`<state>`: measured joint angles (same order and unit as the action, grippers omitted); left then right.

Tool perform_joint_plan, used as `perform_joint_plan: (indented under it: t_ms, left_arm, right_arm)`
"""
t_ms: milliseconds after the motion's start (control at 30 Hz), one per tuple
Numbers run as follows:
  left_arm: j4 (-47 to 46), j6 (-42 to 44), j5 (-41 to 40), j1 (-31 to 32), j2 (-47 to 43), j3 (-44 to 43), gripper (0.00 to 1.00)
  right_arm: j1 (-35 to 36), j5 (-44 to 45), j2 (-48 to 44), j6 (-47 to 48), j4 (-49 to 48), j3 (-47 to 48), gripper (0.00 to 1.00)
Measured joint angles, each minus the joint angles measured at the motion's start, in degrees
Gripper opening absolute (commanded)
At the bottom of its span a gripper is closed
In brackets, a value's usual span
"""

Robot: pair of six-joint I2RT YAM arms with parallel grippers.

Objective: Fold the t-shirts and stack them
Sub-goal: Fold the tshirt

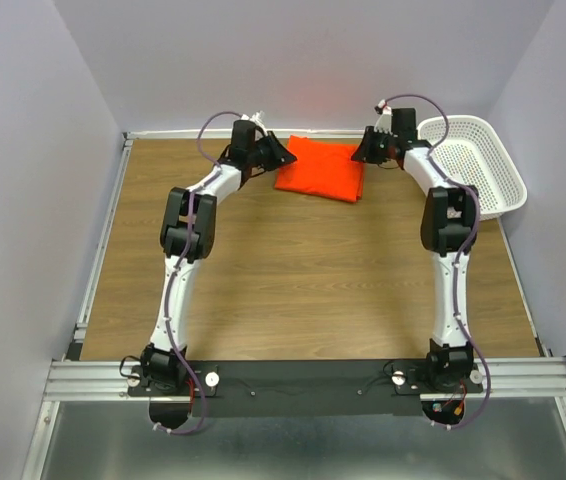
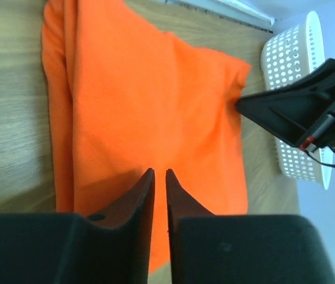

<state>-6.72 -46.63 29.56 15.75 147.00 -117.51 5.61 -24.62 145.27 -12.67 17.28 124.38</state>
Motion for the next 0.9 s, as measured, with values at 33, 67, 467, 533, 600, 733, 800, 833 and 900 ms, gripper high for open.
perform_joint_plan:
  t_ms: [33, 67, 467, 533, 600, 733, 800, 833, 900]
  left_arm:
    - [0.00, 1.62, -0.83, -0.02, -2.29, 1.86, 0.25]
    - [-0.28, 3.32, -1.73, -0.04, -5.11, 4.13, 0.26]
    - [-9.29, 9.60, -3.61, -0.26, -24.48, 20.26, 0.27]
    - [-9.92, 9.84, -3.39, -0.26, -24.65, 23.04, 0.26]
    - [-9.86, 9.97, -3.04, -0.26, -24.63, 25.46, 0.26]
    - [-10.36, 9.97, -2.73, -0.28, -24.63, 29.31, 0.26]
    - [-10.60, 9.97, -2.75, -0.28, -24.63, 30.23, 0.27]
    - [-11.10, 9.97, -2.75, -0.33, -24.79, 31.12, 0.27]
    - [-11.63, 9.81, -2.91, -0.42, -25.29, 32.52, 0.29]
  right_arm:
    - [0.00, -1.46, -1.90, 2.16, 0.44, -1.60, 0.35]
    - [-0.07, -3.34, -4.81, 4.48, 0.61, -3.93, 0.37]
    - [0.74, -21.33, -14.82, 8.81, -0.85, -11.06, 0.28]
    - [0.85, -22.25, -11.69, 7.32, -0.76, -11.10, 0.28]
    - [0.98, -22.32, -8.57, 6.05, -0.50, -11.69, 0.28]
    - [1.14, -20.98, -5.60, 4.70, 0.94, -13.42, 0.27]
    - [1.14, -18.97, -5.18, 4.42, 2.34, -13.84, 0.27]
    - [1.14, -17.73, -5.18, 4.37, 2.91, -13.86, 0.27]
    - [1.14, -15.74, -5.22, 4.42, 3.56, -13.77, 0.27]
